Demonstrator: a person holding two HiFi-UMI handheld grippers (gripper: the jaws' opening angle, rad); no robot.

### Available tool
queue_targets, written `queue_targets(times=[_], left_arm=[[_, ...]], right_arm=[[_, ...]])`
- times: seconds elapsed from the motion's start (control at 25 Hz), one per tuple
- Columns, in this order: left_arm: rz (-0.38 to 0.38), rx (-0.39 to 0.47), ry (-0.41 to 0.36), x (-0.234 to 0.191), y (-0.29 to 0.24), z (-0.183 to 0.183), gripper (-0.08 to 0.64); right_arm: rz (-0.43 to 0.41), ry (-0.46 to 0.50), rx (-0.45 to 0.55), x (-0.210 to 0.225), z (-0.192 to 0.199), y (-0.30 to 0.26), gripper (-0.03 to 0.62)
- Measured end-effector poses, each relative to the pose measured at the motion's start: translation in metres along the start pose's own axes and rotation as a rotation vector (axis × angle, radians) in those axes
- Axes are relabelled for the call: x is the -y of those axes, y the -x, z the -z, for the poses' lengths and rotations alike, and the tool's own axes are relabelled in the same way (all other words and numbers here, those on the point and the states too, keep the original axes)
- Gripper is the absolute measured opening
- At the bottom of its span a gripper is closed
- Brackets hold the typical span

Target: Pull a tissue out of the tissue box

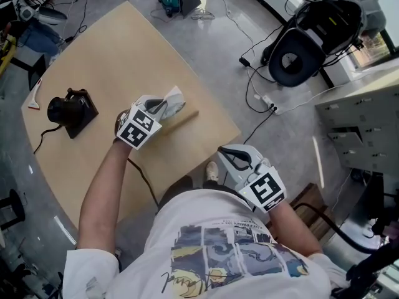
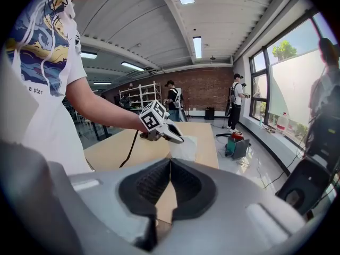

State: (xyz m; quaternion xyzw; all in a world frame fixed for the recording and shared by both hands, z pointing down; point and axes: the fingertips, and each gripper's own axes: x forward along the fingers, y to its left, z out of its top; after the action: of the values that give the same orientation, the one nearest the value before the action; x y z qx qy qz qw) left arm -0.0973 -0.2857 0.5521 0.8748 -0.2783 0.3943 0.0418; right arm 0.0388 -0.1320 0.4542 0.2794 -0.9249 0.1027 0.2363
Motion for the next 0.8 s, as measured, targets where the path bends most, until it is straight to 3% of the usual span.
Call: queue_targets(times=[0.8], left_arm=[[-0.135, 0.046, 0.017, 0.010, 0.056, -0.033, 0.008]], right_arm=[[-0.077, 0.064, 0.046, -0.002, -0.002, 0.012, 0.005]])
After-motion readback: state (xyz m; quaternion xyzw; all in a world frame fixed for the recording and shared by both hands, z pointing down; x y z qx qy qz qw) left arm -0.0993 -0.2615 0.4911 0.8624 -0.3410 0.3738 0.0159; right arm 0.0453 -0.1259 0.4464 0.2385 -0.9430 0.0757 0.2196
